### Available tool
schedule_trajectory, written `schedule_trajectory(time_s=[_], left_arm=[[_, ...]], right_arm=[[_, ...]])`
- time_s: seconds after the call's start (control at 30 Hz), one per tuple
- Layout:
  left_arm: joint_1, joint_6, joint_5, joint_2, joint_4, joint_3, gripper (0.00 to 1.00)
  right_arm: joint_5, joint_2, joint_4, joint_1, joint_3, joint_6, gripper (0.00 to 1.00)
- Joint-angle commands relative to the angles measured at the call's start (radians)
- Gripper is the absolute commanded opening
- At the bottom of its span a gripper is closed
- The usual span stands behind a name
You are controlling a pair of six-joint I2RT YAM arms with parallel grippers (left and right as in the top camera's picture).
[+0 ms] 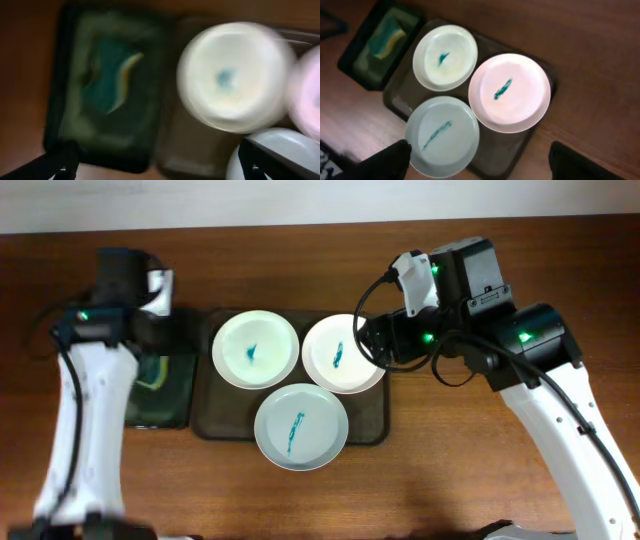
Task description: Clean dirty plates on tray and stack at the side
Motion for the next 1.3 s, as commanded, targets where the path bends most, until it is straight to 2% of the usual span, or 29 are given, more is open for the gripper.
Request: schedule_trajectory(time_s=[0.0,0.03,0.07,0.1,0.13,0.17,0.23,0.3,0.37,0.43,0.5,0.57,0.6,0.67,0.8,0.87,0.93,1.0,1.1,1.17,1.27], left_arm=[[0.192,-0.117,0.019,0.219,-0.013,0.001,0.97],[0.217,-0.109,0.018,0.265,0.009,0.001,0.93],[0.230,-0.064,0.009,0.307,0.056,0.001,0.84],[0.232,-0.039,-0.053,0.356,0.112,0.001,0.67],[0.233,-0.032,-0.114,0.419,0.184,0.001,0.64],[0.232,0.003,-0.098,0.447,0.220,0.001,0.62],[0.232,0.059,-0.062,0.555,0.270,0.001,0.45],[0.232,0.059,-0.061,0.633,0.277,0.001,0.36],[0.232,0.060,-0.061,0.649,0.277,0.003,0.00],[0.231,0.060,-0.061,0.645,0.203,0.063,0.00],[0.232,0.060,-0.048,0.645,0.076,0.183,0.00],[0.231,0.060,0.014,0.645,-0.040,0.277,0.00],[0.225,0.062,0.040,0.645,-0.071,0.296,0.00],[0.223,0.120,0.137,0.642,-0.087,0.311,0.00],[0.221,0.119,0.142,0.562,-0.099,0.315,0.00],[0.201,0.112,0.150,0.468,-0.109,0.315,0.00],[0.138,0.112,0.150,0.437,-0.109,0.315,0.00],[0.051,0.111,0.149,0.437,-0.109,0.315,0.00],[0.029,0.111,0.150,0.436,-0.129,0.315,0.00],[0.028,0.111,0.163,0.436,-0.136,0.315,0.00],[0.028,0.094,0.195,0.436,-0.136,0.315,0.00]], right_arm=[[-0.049,0.033,-0.014,0.001,0.000,0.036,0.82],[-0.076,0.047,-0.014,0.001,-0.008,0.036,0.82],[-0.098,0.072,-0.014,0.001,-0.010,0.036,0.82],[-0.116,0.099,-0.014,0.001,-0.010,0.036,0.81],[-0.153,0.140,-0.014,0.001,-0.010,0.036,0.77],[-0.169,0.156,-0.014,0.001,-0.010,0.036,0.76],[-0.173,0.200,-0.010,0.001,-0.010,0.037,0.65],[-0.169,0.221,0.011,0.001,-0.010,0.037,0.64],[-0.169,0.250,0.048,0.001,-0.010,0.067,0.61],[-0.166,0.310,0.069,0.029,-0.010,0.082,0.49],[-0.152,0.362,0.085,0.079,-0.010,0.082,0.46],[-0.059,0.418,0.112,0.131,-0.010,0.082,0.45],[-0.061,0.447,0.137,0.137,-0.010,0.117,0.39],[-0.087,0.472,0.178,0.138,-0.009,0.123,0.33],[-0.106,0.475,0.163,0.137,-0.009,0.132,0.33],[-0.143,0.487,0.240,0.138,-0.008,0.243,0.30],[-0.199,0.546,0.262,0.138,0.017,0.257,0.30],[-0.184,0.614,0.257,0.138,0.051,0.166,0.30],[-0.082,0.631,0.113,0.137,0.230,0.091,0.31],[-0.074,0.637,0.150,0.154,0.253,0.092,0.31],[0.053,0.763,0.237,0.201,0.253,0.076,0.31]])
